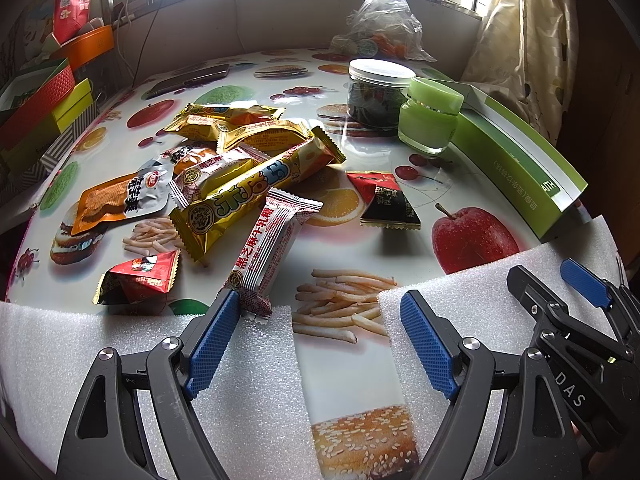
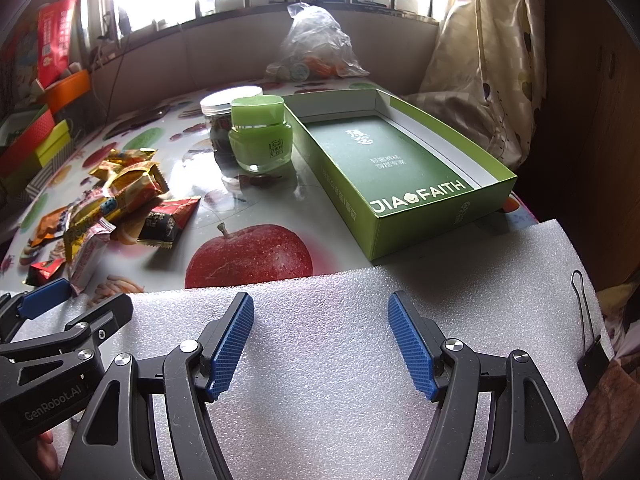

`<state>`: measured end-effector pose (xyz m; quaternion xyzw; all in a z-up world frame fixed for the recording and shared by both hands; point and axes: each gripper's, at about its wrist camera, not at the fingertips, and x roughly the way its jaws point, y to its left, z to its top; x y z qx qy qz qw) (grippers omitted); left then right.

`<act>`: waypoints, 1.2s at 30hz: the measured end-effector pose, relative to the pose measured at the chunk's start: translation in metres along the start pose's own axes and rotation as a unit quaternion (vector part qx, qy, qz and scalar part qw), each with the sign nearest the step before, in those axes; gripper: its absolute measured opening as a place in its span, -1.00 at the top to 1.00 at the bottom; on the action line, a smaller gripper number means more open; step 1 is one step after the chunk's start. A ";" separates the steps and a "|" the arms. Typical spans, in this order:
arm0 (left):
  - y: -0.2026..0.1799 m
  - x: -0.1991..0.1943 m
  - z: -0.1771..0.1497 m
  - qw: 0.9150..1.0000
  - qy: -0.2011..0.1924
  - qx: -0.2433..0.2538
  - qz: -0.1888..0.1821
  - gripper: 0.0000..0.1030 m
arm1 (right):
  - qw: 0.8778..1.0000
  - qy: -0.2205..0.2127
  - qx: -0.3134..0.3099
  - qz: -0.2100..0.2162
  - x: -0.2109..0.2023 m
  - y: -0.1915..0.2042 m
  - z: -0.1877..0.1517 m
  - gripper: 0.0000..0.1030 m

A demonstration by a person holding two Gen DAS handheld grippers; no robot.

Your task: Organize snacks

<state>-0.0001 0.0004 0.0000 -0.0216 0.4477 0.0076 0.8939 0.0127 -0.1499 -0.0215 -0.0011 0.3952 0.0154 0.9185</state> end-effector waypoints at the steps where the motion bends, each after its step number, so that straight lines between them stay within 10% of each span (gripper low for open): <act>1: 0.000 0.000 0.000 1.000 0.000 0.000 0.000 -0.60 | 1.000 0.000 0.000 0.000 0.000 0.000 0.000 -0.36; 36: 0.012 -0.010 0.003 0.999 0.004 -0.010 -0.033 -0.60 | 1.000 0.003 0.003 0.015 0.000 -0.004 0.005 -0.35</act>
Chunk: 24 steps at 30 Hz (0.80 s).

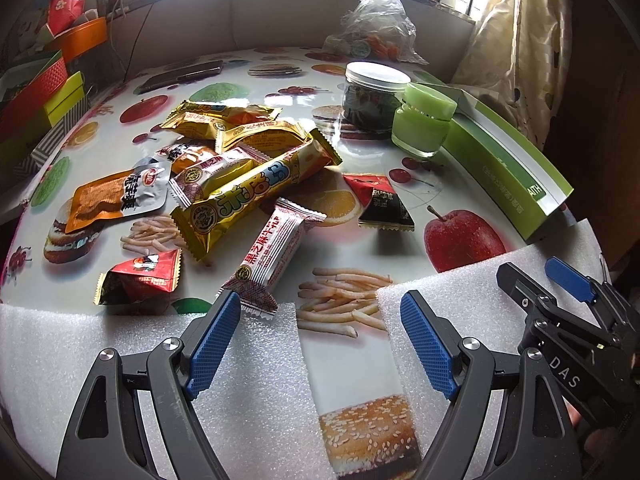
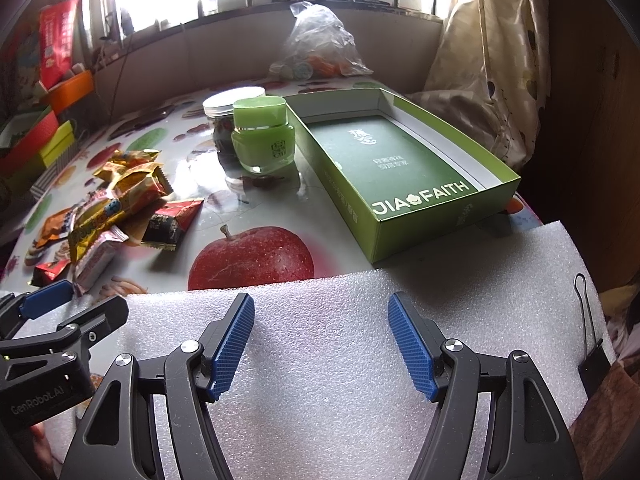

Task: Organize snacks
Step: 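Grasp the red-and-black candy with the right tool while the left tool grasps the white-red candy bar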

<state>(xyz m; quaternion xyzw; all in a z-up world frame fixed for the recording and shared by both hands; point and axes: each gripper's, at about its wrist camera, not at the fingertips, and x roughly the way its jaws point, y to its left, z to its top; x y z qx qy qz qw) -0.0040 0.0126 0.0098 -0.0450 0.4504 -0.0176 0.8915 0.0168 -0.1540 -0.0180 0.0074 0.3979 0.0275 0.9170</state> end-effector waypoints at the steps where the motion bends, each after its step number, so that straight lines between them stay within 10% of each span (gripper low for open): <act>1: 0.002 -0.002 0.000 1.000 -0.003 -0.003 0.000 -0.60 | 1.000 -0.001 0.001 0.003 -0.002 0.001 0.002 -0.35; 24: 0.082 -0.025 0.017 0.997 -0.028 -0.069 0.014 -0.60 | 0.991 0.034 -0.058 0.113 0.040 0.078 0.055 -0.09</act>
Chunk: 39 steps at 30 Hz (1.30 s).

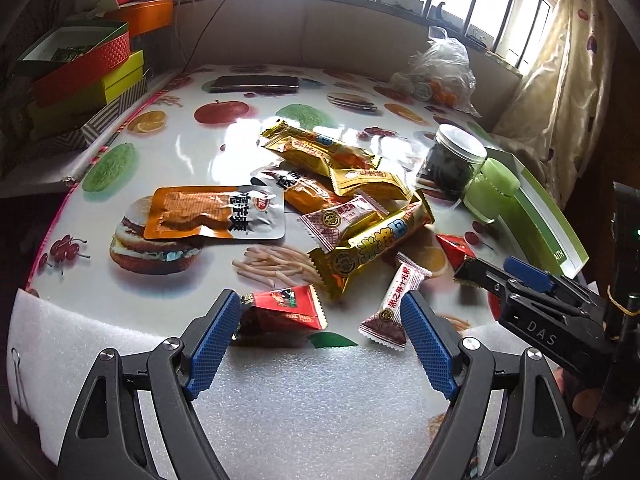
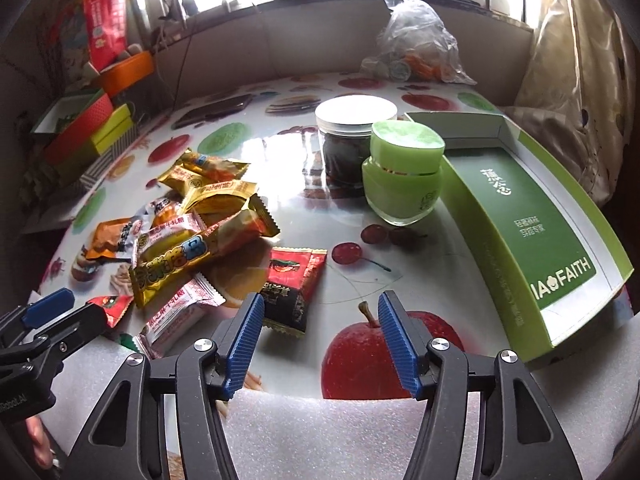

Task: Organize snacks
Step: 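Grasp the red-and-black candy with the right tool while the left tool grasps the white-red candy bar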

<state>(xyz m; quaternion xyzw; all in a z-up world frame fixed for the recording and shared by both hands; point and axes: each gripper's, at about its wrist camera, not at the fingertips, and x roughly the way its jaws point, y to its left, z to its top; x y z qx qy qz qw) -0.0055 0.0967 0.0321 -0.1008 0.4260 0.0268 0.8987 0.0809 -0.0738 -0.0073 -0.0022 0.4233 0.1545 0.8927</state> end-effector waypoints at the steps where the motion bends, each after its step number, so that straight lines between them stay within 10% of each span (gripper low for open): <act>1: -0.002 0.000 0.000 1.000 0.001 0.005 -0.006 -0.59 | 1.000 0.002 -0.002 0.000 0.003 0.002 0.001 -0.08; 23: -0.022 0.014 0.009 0.998 0.039 0.018 -0.045 -0.52 | 1.000 0.025 0.006 -0.013 0.026 0.006 0.015 0.12; 39: -0.051 0.047 0.008 0.994 0.082 0.071 -0.033 0.11 | 1.000 0.015 0.021 0.003 0.011 -0.015 0.010 0.47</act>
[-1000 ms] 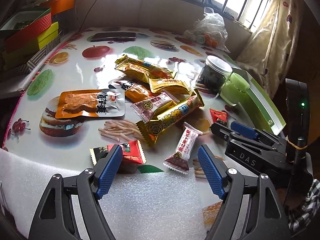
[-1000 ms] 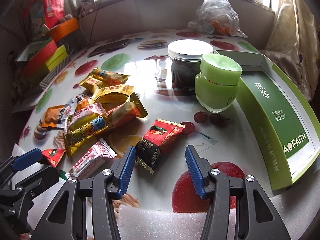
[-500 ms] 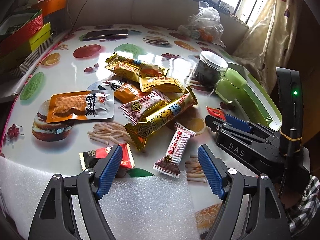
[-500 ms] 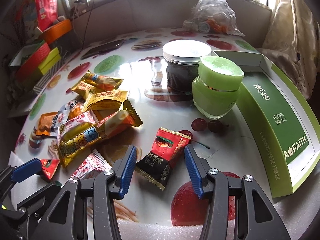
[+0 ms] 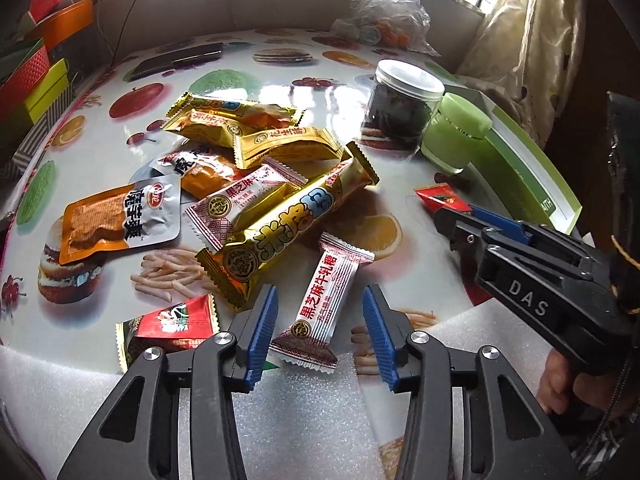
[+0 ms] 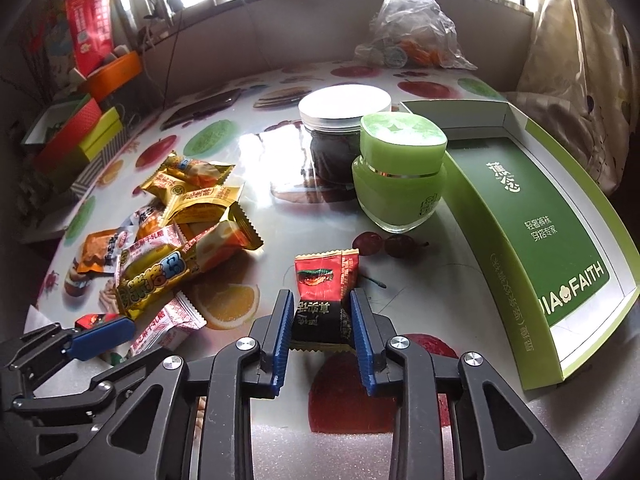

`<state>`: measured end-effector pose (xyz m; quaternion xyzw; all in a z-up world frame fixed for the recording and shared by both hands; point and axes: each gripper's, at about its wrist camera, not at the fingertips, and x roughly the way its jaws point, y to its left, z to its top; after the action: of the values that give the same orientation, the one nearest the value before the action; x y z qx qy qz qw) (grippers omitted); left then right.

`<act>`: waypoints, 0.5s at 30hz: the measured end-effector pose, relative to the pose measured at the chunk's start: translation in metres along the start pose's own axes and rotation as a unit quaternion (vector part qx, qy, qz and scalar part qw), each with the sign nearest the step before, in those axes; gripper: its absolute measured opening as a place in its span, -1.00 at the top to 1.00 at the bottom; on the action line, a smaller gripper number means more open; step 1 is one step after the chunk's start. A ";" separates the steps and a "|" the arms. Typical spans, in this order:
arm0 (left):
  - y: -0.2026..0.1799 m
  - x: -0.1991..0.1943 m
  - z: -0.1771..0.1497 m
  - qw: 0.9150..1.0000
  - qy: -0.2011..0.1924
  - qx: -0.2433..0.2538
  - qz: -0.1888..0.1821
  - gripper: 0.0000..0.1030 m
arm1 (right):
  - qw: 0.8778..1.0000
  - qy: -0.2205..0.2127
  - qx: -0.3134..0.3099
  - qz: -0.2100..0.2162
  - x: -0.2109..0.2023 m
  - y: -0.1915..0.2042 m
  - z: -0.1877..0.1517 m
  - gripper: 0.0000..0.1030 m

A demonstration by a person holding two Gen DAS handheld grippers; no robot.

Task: Organize snacks
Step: 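Grasp the red-and-black candy with the right tool while the left tool grasps the white-red candy bar, then carry both candies into the green box and open both tools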

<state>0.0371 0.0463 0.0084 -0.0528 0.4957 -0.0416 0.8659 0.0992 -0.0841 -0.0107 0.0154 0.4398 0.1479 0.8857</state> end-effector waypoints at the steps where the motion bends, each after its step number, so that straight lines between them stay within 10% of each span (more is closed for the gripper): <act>1: -0.001 0.002 0.000 1.000 0.003 0.002 0.002 0.12 | 1.000 -0.001 0.001 0.001 -0.001 -0.001 0.000 0.47; 15: -0.013 0.004 0.007 1.000 -0.003 0.020 -0.001 0.63 | 1.000 -0.011 0.003 0.009 -0.018 -0.009 -0.002 0.47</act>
<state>0.0452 0.0331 0.0100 -0.0358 0.4924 -0.0519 0.8681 0.0898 -0.0973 0.0005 0.0234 0.4301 0.1548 0.8891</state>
